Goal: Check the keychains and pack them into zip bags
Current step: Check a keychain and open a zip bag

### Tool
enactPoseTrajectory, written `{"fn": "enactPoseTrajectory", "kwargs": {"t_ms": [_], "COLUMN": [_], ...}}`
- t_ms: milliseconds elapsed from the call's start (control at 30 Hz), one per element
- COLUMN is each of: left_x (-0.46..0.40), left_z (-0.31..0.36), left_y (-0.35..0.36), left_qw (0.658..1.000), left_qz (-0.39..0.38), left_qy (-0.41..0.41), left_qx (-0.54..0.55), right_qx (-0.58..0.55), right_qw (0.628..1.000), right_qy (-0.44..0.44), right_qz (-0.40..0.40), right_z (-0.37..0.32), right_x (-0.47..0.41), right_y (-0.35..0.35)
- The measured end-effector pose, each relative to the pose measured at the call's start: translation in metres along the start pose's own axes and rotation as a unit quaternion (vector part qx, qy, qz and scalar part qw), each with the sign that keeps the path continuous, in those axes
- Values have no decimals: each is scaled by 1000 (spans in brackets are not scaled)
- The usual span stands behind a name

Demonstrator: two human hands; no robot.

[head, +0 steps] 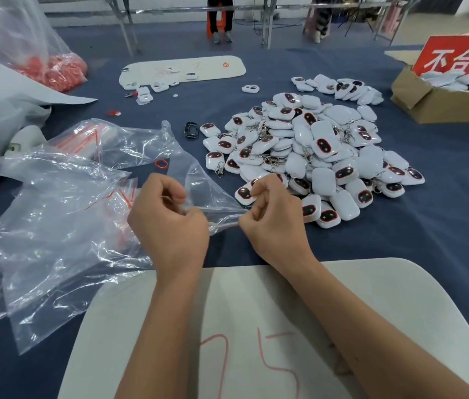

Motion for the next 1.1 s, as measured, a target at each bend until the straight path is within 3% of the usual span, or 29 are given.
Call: {"fn": "enactPoseTrajectory", "kwargs": {"t_ms": [133, 300, 467, 567, 633, 733, 800, 900, 1000, 1100], "left_x": [5, 18, 31, 44, 43, 23, 6, 2, 16, 15], "left_z": [23, 56, 17, 23, 41, 38, 13, -26, -34, -39], "left_y": [-6, -15, 42, 62, 58, 27, 19, 42, 64, 53], "left_qw": [993, 967, 978, 976, 979, 992, 998, 979, 930, 900], "left_qz": [28, 94, -99, -184, -167, -31, -1, -143, -250, -205], "left_qy": [96, 225, 109, 97, 117, 103, 62, 12, 74, 67], "left_qx": [-64, -76, -145, -61, 21, 66, -20, -146, -261, -379], "right_qx": [-23, 124, 219, 205, 209, 252, 281, 254, 215, 181], "right_qw": [1000, 988, 968, 972, 972, 963, 955, 964, 974, 979], "right_qy": [-15, -82, -112, -105, -98, -96, -93, -80, -70, -86], "right_qz": [-2, 47, 57, 45, 36, 19, 4, 4, 21, 30], "right_z": [0, -1, -4, -1, 2, 0, 1, 4, 6, 4], "right_x": [-6, -25, -29, -28, -27, -25, -24, -24, -24, -22], "right_y": [2, -11, -10, -11, -11, -6, -3, -7, -13, -15]}}
Point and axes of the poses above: each hand's wrist, its own x-axis away from the middle knuckle, its own y-axis out of the palm, z = x × y, the point moved 10 cm from there along -x, towards the middle knuckle, and after that the axes turned 11 degrees about z, right-handed, at the moved point
